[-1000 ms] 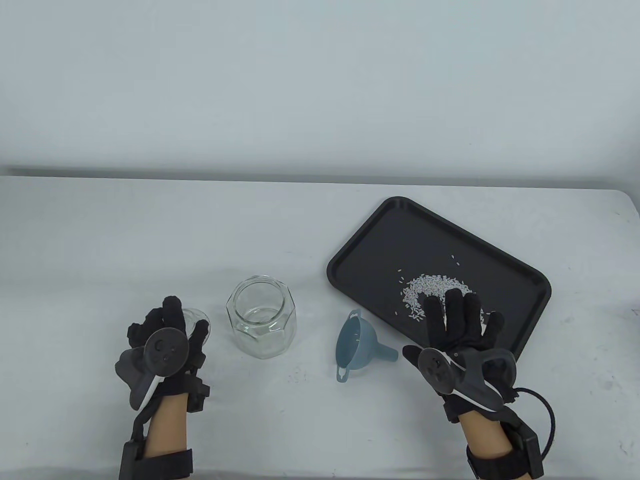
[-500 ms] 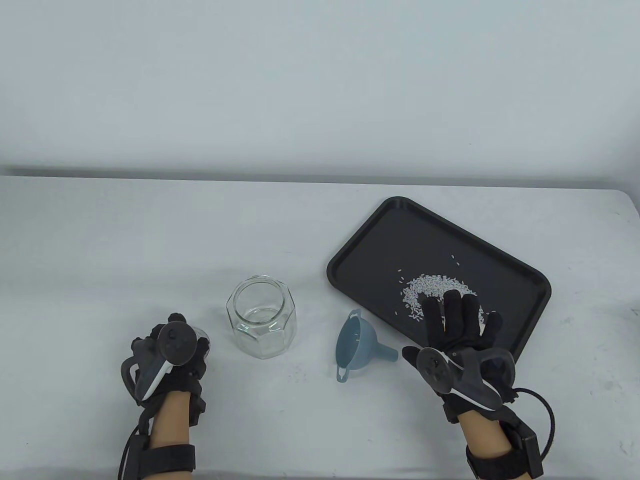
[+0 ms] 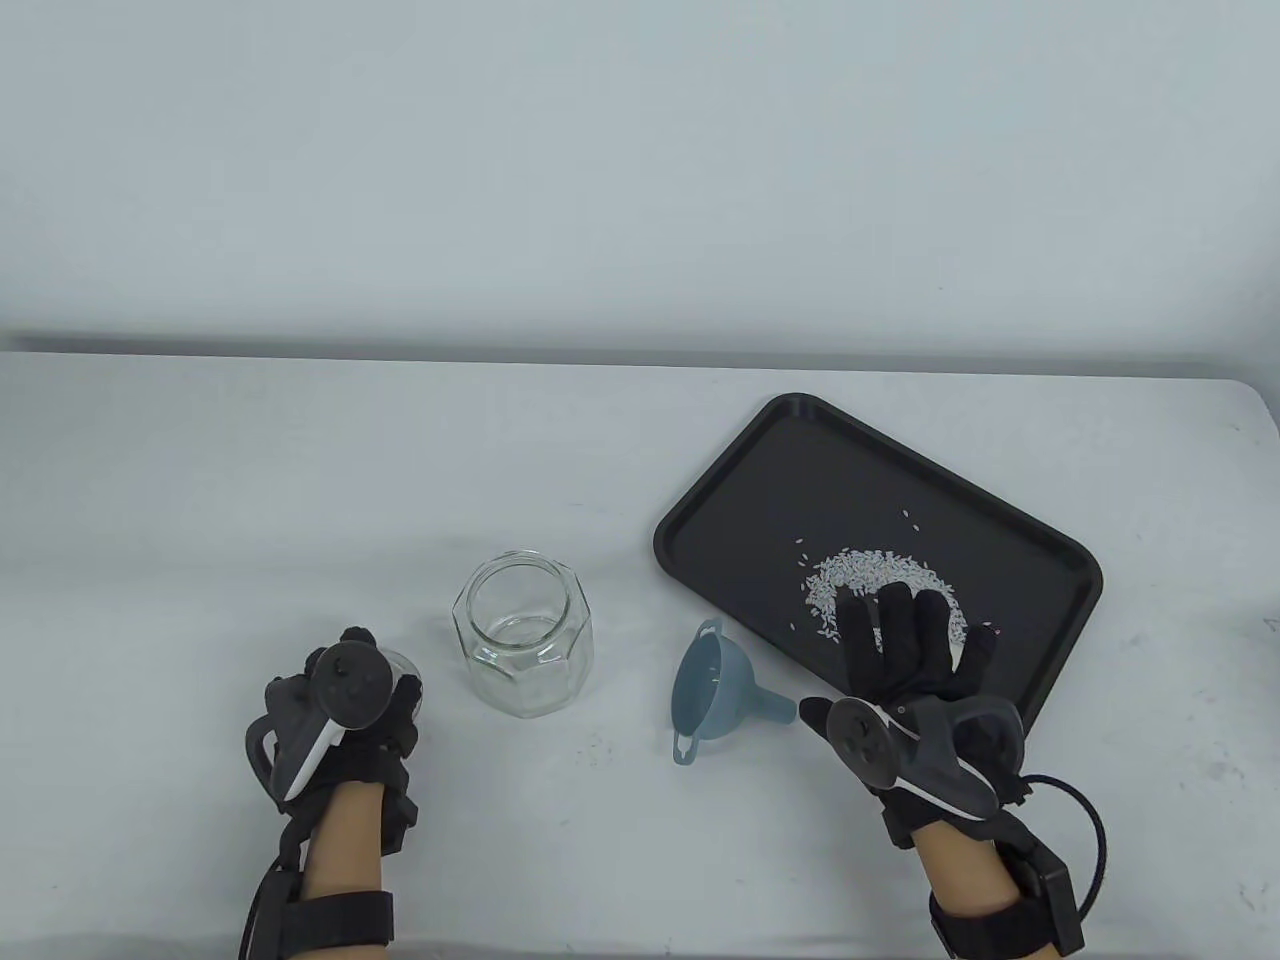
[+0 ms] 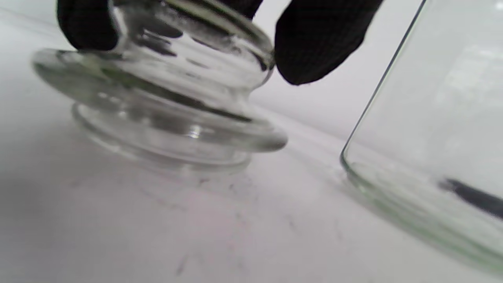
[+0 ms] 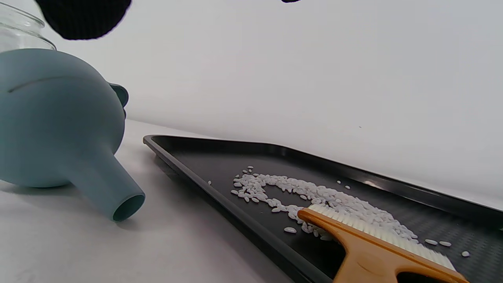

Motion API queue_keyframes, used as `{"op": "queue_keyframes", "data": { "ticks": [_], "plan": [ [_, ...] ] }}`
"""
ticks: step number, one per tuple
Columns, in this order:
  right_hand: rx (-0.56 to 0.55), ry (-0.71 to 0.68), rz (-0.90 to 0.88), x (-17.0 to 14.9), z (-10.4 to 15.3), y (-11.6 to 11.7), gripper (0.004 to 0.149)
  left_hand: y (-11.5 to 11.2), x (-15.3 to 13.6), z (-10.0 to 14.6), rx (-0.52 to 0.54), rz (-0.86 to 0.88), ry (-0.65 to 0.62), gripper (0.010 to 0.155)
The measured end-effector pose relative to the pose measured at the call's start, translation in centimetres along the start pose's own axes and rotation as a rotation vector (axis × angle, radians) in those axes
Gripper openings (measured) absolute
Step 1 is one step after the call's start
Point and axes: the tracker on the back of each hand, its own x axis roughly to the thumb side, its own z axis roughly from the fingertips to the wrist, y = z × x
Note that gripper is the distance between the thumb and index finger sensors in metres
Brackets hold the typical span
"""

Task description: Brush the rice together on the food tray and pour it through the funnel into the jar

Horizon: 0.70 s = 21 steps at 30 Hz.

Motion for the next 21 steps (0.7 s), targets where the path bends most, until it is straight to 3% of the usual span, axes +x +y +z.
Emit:
{"op": "queue_keyframes", "data": {
  "ticks": [7, 10, 16, 21],
  "plan": [
    [0.027, -0.173, -0.120, 2.7, -0.6, 0.3, 0.092, 2.9, 2.0, 1.4, 0.237, 0.145, -0.113, 0.073],
    [0.084, -0.268, -0.151, 4.7, -1.3, 0.5, 0.093, 3.9, 3.1, 2.2, 0.309, 0.187, -0.168, 0.072],
    [0.165, -0.331, -0.072, 7.9, -3.1, 0.9, 0.092, 5.0, 5.7, 3.7, 0.394, 0.204, -0.306, 0.071],
    [0.135, -0.329, 0.016, 8.8, -3.2, 1.1, 0.073, 5.5, 8.4, 5.3, 0.436, 0.196, -0.432, 0.070]
  ]
}}
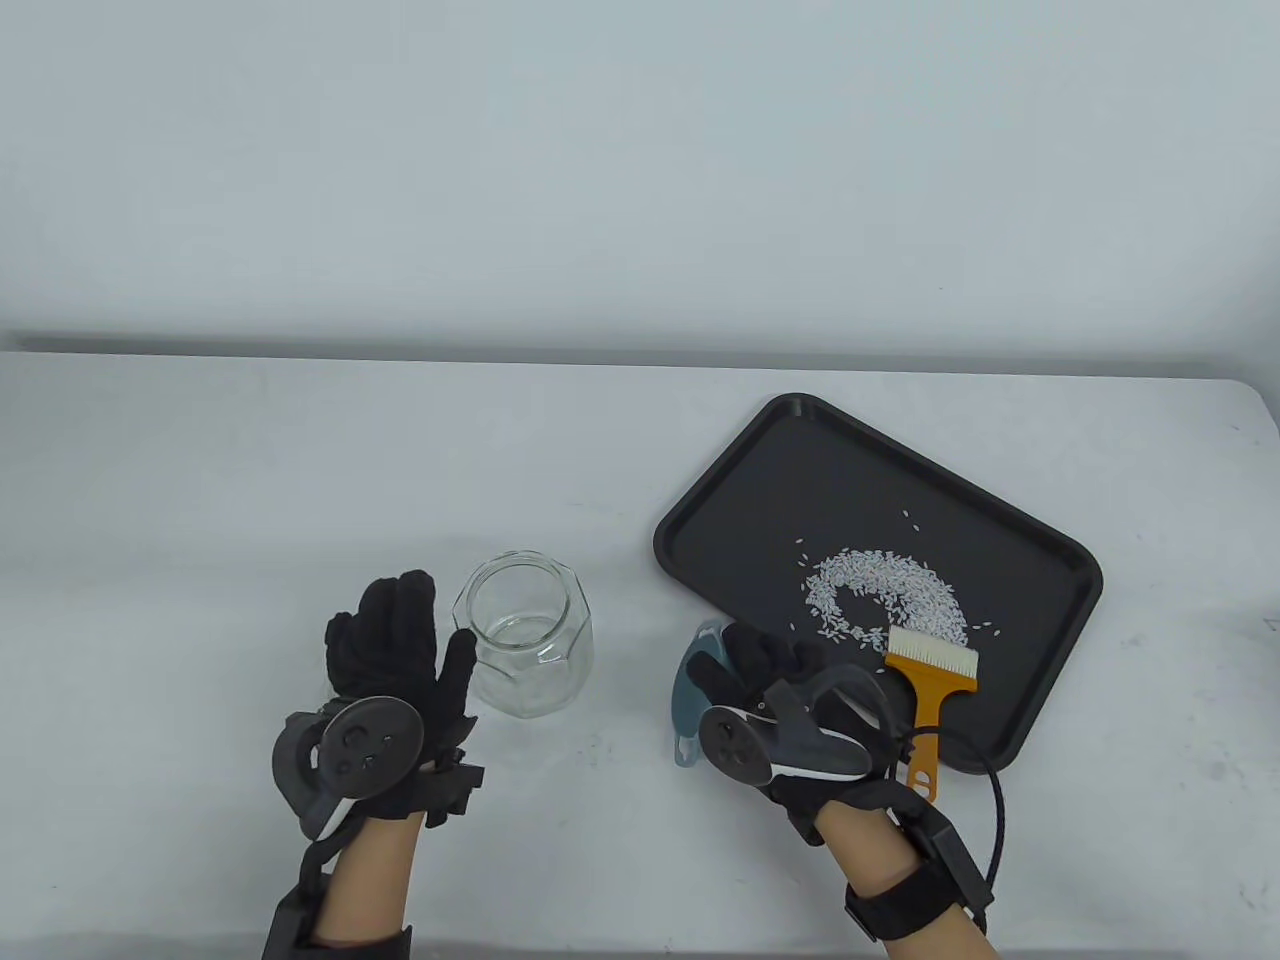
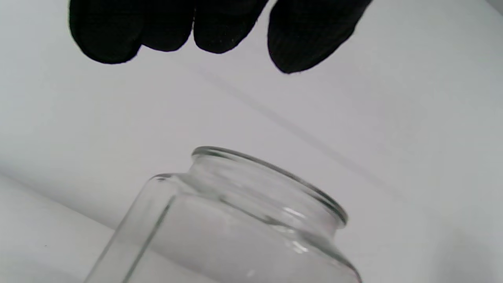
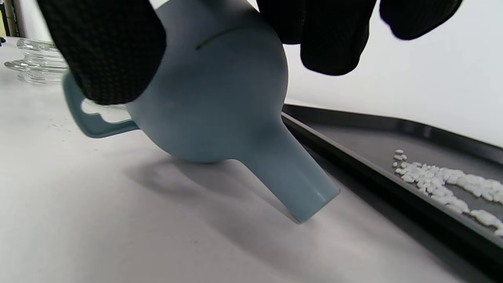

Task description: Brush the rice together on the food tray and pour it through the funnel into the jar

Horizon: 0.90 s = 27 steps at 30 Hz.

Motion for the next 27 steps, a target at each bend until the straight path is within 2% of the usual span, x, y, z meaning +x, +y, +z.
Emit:
{"op": "queue_keyframes", "data": {
  "ticks": [3, 6, 11, 14, 20, 23, 27],
  "plan": [
    [-0.046, -0.001, -0.030, -0.3, 0.5, -0.2, 0.060, 0.0, 1.9, 0.3, 0.015, 0.001, -0.086, 0.068],
    [-0.085, 0.007, -0.038, -0.9, 1.4, -0.5, 0.055, -0.3, 3.6, 0.7, 0.027, -0.008, -0.173, 0.066],
    [-0.171, 0.029, -0.082, -2.3, 2.8, -1.3, 0.050, -1.4, 6.2, 1.3, -0.027, -0.003, -0.294, 0.062],
    [-0.210, 0.019, -0.201, -3.1, 3.3, -1.5, 0.049, -2.4, 7.4, 1.7, -0.100, 0.019, -0.340, 0.059],
    [-0.243, -0.104, -0.438, -3.7, 4.1, -1.8, 0.049, -5.4, 8.9, 1.9, -0.434, 0.022, -0.435, 0.058],
    [-0.240, -0.171, -0.541, -3.4, 4.2, -1.8, 0.049, -6.8, 9.2, 2.3, -0.569, -0.004, -0.508, 0.062],
    [-0.230, -0.209, -0.566, -3.1, 4.2, -1.9, 0.049, -7.6, 9.1, 2.4, -0.623, -0.004, -0.509, 0.056]
  ]
}}
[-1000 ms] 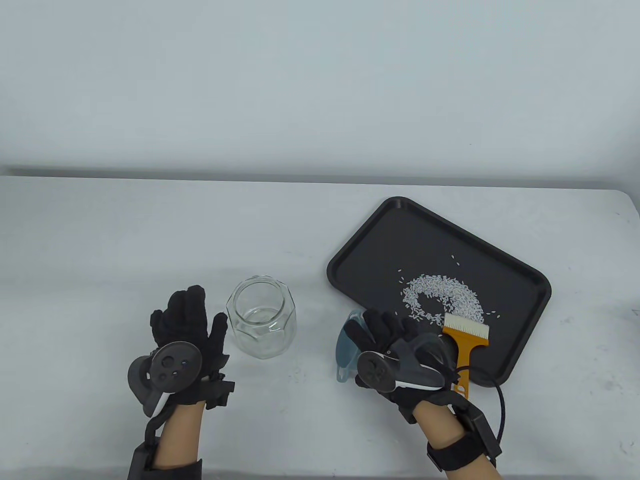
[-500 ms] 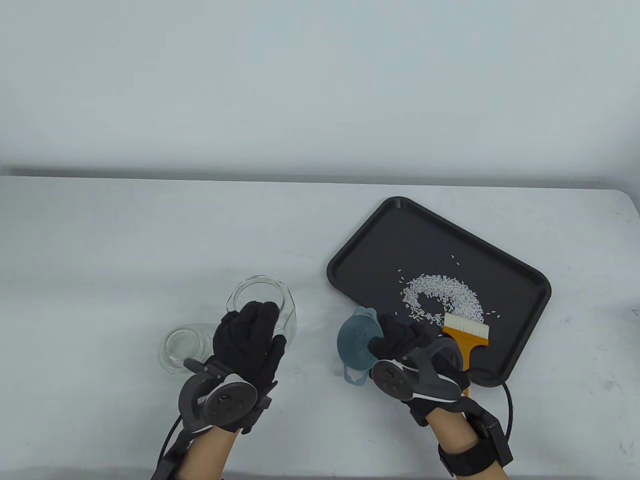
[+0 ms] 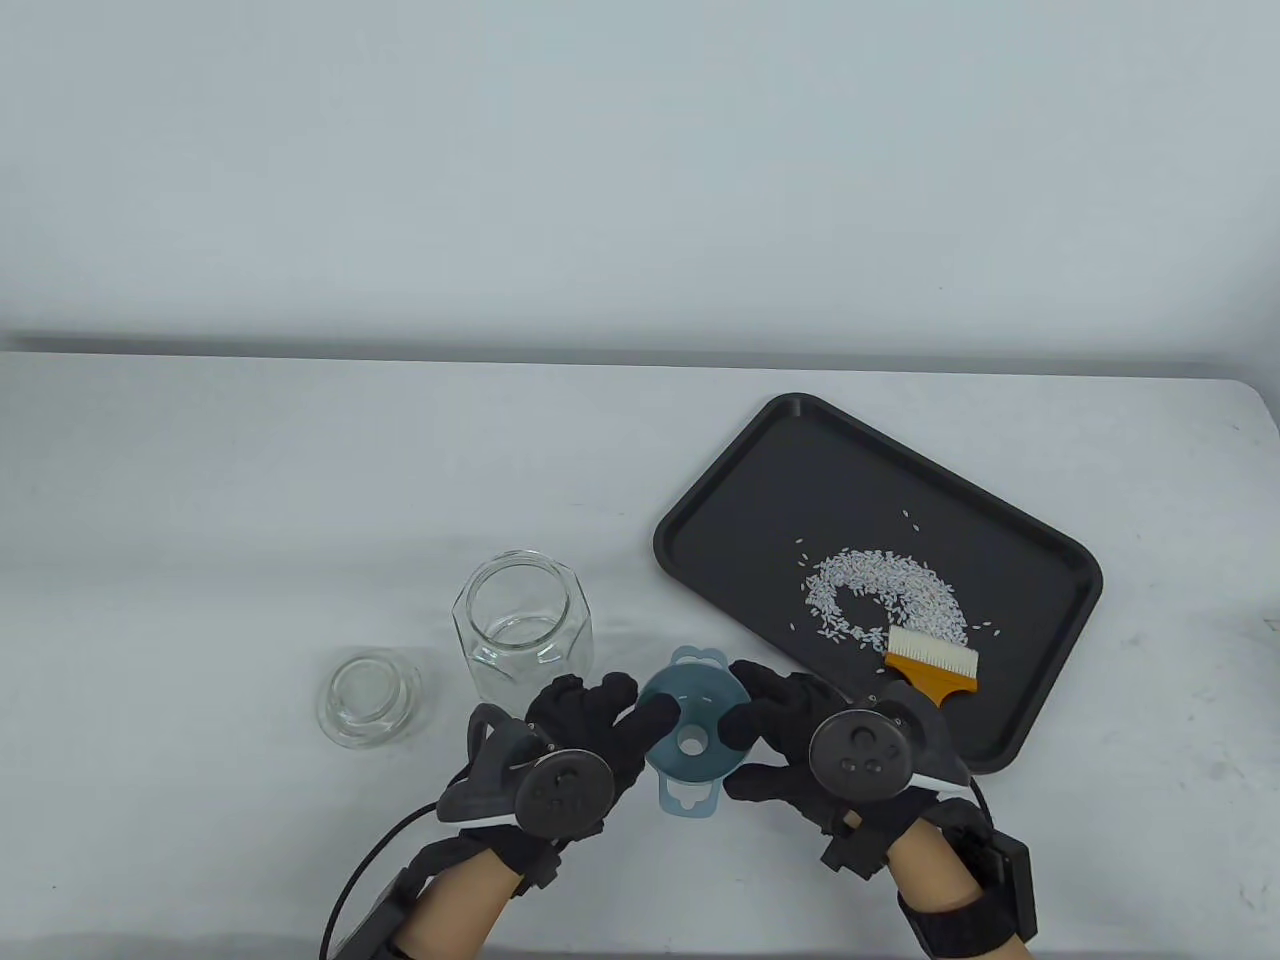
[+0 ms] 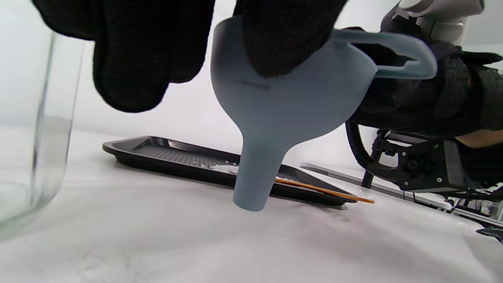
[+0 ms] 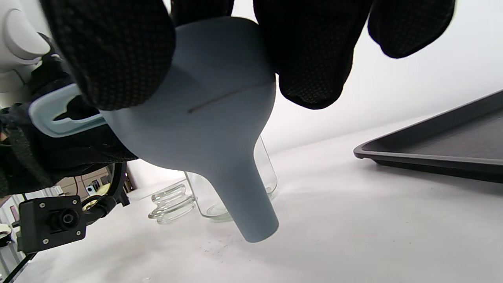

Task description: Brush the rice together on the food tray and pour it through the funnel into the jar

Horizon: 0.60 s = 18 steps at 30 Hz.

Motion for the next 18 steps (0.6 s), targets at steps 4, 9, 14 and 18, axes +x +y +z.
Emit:
{"op": "queue_keyframes", "data": {
  "ticks": [4, 9, 14, 18],
  "plan": [
    [-0.010, -0.001, 0.003, -0.1, 0.1, 0.0, 0.051, -0.1, -0.2, 0.1, 0.009, 0.027, -0.012, 0.050],
    [-0.073, 0.010, -0.050, -0.8, 0.8, -0.7, 0.068, 0.5, -0.6, 0.4, 0.053, 0.040, -0.004, 0.047],
    [-0.208, 0.041, -0.072, -1.9, 1.9, -2.3, 0.080, 2.6, -1.3, 1.5, 0.176, 0.034, 0.040, 0.048],
    [-0.301, 0.098, -0.071, -3.0, 2.8, -3.3, 0.080, 4.8, -2.1, 3.0, 0.337, 0.036, 0.097, 0.048]
  ]
}}
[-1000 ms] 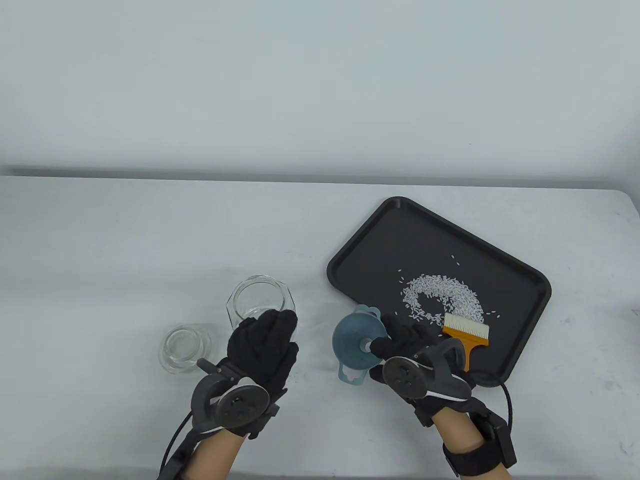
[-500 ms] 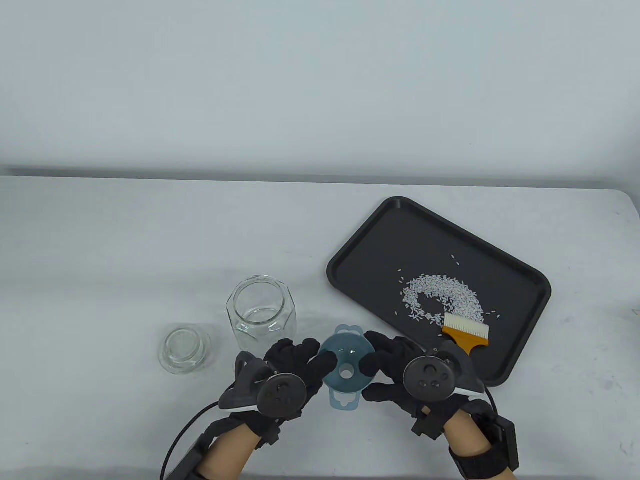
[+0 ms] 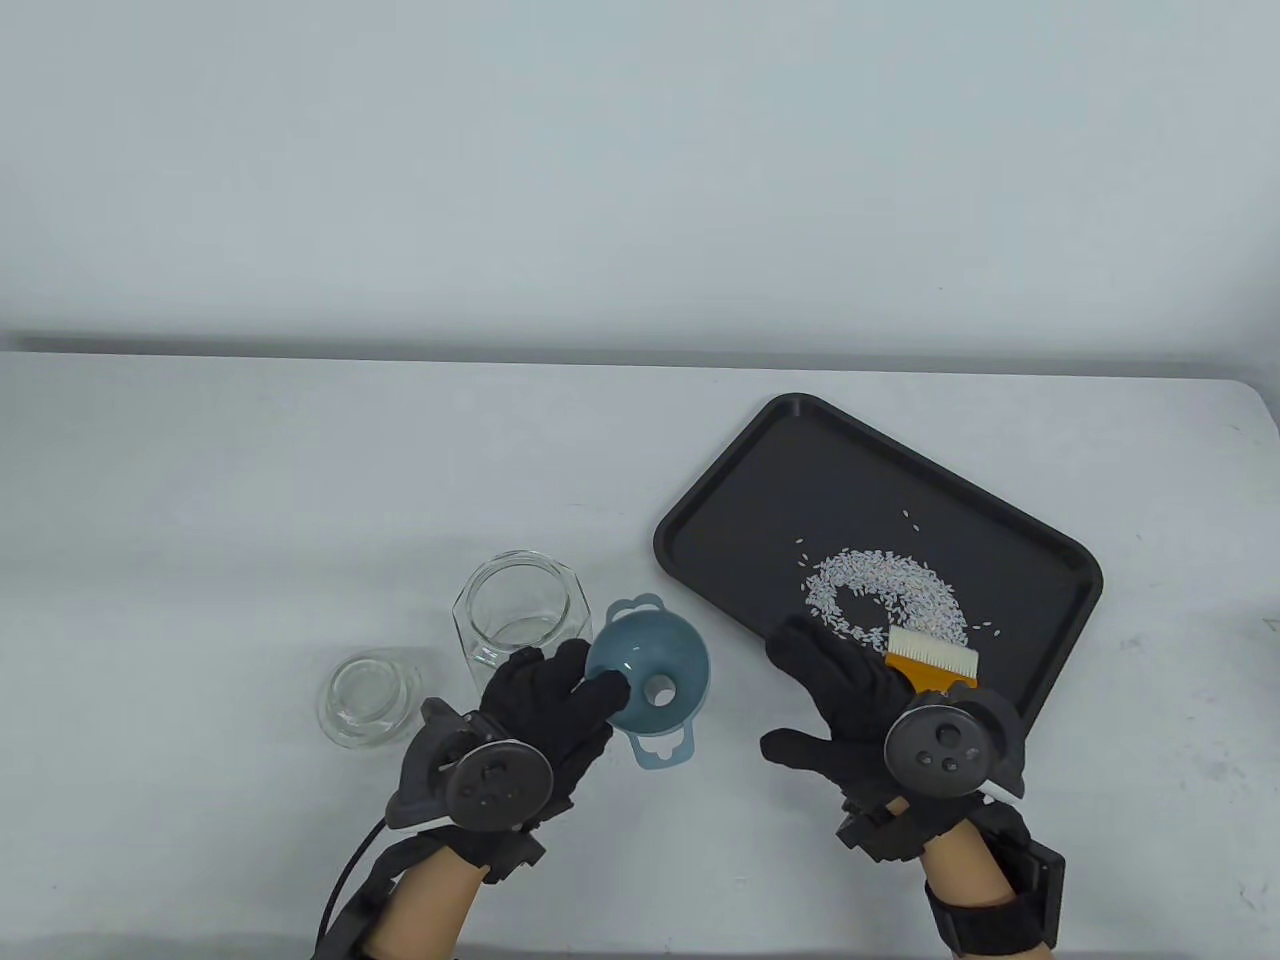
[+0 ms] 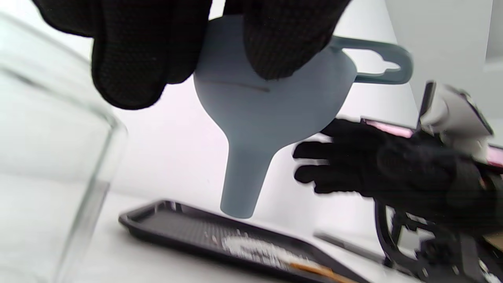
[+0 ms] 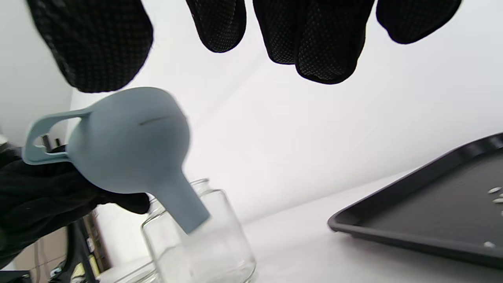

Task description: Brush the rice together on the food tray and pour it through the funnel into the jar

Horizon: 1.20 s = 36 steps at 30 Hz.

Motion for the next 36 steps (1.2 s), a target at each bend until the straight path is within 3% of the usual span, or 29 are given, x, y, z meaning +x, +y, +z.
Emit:
{"op": "queue_keyframes", "data": {
  "ticks": [6, 9, 20, 36],
  "plan": [
    [-0.037, 0.090, -0.026, -1.8, 0.4, -0.5, 0.078, 3.1, -1.8, 1.5, 0.269, 0.014, 0.107, 0.049],
    [-0.030, 0.119, -0.033, -2.5, 0.5, -0.4, 0.077, 3.8, -2.6, 1.9, 0.329, -0.007, 0.167, 0.049],
    [0.001, 0.178, -0.014, -3.6, 0.7, -0.2, 0.077, 2.6, -5.2, 2.1, 0.198, -0.132, 0.316, 0.050],
    [0.028, 0.180, 0.014, -3.4, 0.5, 0.1, 0.077, 0.8, -5.8, 1.2, 0.140, -0.173, 0.329, 0.054]
  ]
}}
